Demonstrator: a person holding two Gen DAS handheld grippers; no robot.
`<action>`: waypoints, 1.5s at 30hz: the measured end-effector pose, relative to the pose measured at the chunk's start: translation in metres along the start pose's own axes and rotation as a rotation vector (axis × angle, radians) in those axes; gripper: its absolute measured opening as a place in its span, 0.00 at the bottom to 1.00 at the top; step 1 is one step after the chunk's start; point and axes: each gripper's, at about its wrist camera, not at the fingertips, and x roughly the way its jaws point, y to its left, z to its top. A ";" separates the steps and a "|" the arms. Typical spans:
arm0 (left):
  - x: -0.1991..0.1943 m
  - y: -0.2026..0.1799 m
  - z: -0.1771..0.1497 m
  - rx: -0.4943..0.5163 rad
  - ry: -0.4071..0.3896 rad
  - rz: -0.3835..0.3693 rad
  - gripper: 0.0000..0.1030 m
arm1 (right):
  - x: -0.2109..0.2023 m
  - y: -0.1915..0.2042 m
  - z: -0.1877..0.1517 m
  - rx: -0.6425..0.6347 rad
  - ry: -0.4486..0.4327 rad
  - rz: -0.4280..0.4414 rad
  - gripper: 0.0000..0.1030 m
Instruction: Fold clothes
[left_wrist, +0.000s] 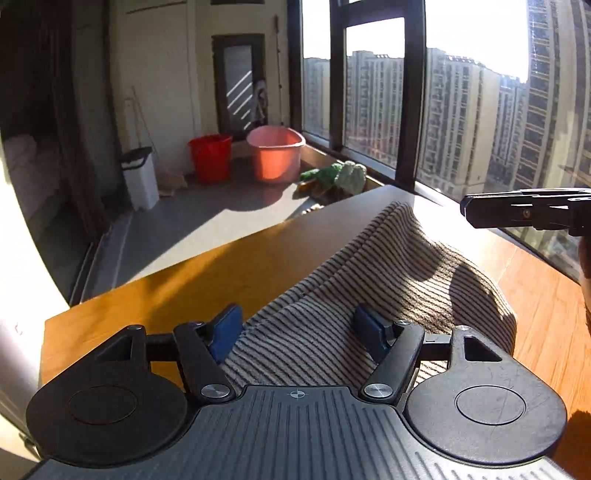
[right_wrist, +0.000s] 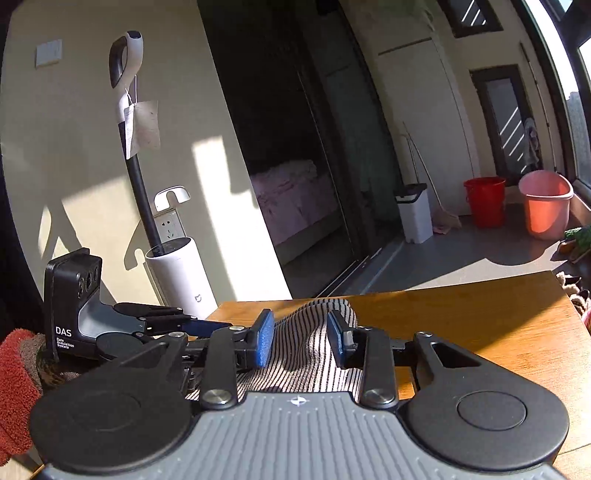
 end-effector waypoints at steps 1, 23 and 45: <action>0.000 -0.001 -0.002 0.003 -0.002 0.001 0.72 | 0.012 0.000 0.002 0.018 0.022 0.022 0.32; -0.003 0.025 -0.010 0.011 0.009 0.025 0.92 | -0.019 0.015 -0.073 0.280 0.337 0.075 0.62; -0.017 -0.023 -0.051 -0.300 0.095 -0.379 0.92 | 0.032 -0.027 -0.020 -0.103 0.196 -0.306 0.53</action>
